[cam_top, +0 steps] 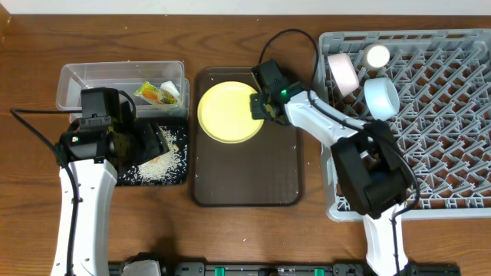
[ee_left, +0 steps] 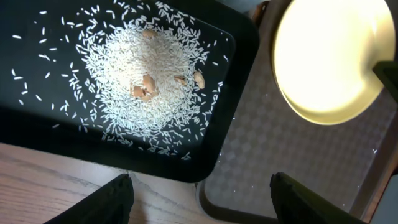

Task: Sort waste into correct bins and load items into the dishwasher rack
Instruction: 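Reach the right gripper to the yellow plate rim and grasp it, then lift the yellow plate and carry it into the dish rack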

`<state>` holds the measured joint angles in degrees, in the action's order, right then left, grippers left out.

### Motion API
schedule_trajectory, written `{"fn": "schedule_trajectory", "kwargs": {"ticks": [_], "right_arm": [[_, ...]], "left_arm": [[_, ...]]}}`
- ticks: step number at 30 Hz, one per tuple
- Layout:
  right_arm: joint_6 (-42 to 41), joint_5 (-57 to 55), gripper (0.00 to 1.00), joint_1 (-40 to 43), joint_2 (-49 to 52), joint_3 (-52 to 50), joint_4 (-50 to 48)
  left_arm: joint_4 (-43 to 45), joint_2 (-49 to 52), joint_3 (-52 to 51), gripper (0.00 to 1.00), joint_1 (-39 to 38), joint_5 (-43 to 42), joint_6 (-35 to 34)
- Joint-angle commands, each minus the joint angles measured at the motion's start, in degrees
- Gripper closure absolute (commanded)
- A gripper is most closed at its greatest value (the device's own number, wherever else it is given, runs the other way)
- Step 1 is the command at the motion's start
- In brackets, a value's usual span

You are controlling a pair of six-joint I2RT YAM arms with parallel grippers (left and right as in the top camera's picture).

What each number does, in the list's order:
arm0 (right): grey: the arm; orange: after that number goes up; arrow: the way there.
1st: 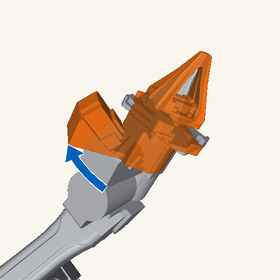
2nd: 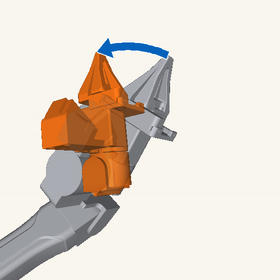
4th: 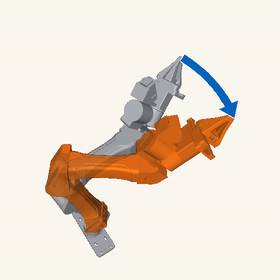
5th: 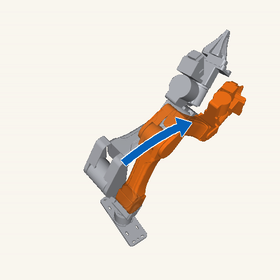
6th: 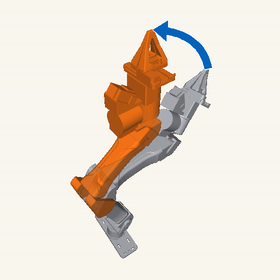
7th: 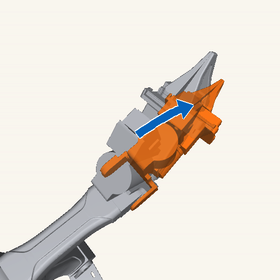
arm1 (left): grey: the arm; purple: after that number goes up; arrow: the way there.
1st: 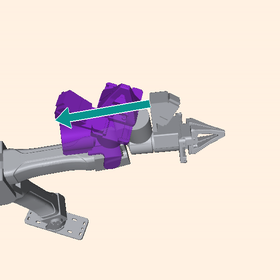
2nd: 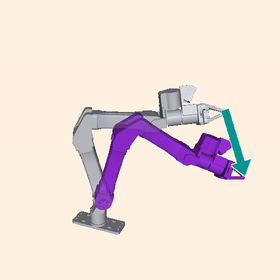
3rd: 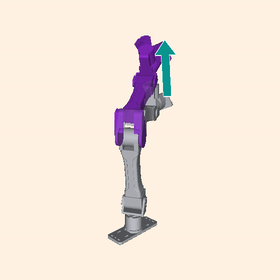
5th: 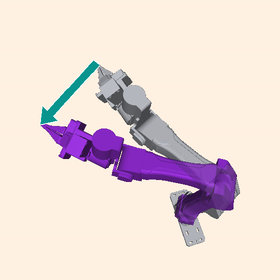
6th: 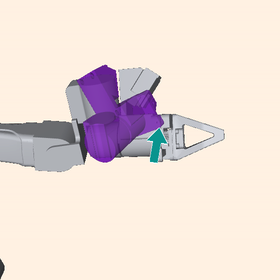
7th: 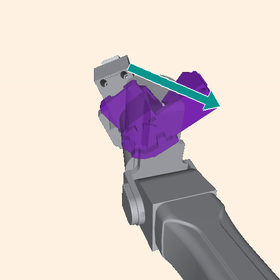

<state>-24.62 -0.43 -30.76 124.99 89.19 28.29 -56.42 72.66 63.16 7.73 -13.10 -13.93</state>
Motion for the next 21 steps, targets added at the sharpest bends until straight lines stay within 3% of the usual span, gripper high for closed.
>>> {"fn": "schedule_trajectory", "kwargs": {"ticks": [1,8,14,21], "right_arm": [[3.2,-1.0,0.99,2.9,-5.1,-0.3,2.8],[13.2,-2.6,0.99,6.8,-18.2,-0.3,11.0],[16.2,-10.2,0.99,10.9,-28.9,-0.3,17.1],[26.0,-19.9,0.99,15.0,-35.8,-0.3,24.5]], "left_arm": [[-0.1,0.3,0.8,0.27,0.2,0.7,-0.1],[-0.1,0.3,0.8,0.27,0.2,0.7,-0.1],[-0.1,0.3,0.8,0.27,0.2,0.7,-0.1],[-0.1,0.3,0.8,0.27,0.2,0.8,-0.1]]}}
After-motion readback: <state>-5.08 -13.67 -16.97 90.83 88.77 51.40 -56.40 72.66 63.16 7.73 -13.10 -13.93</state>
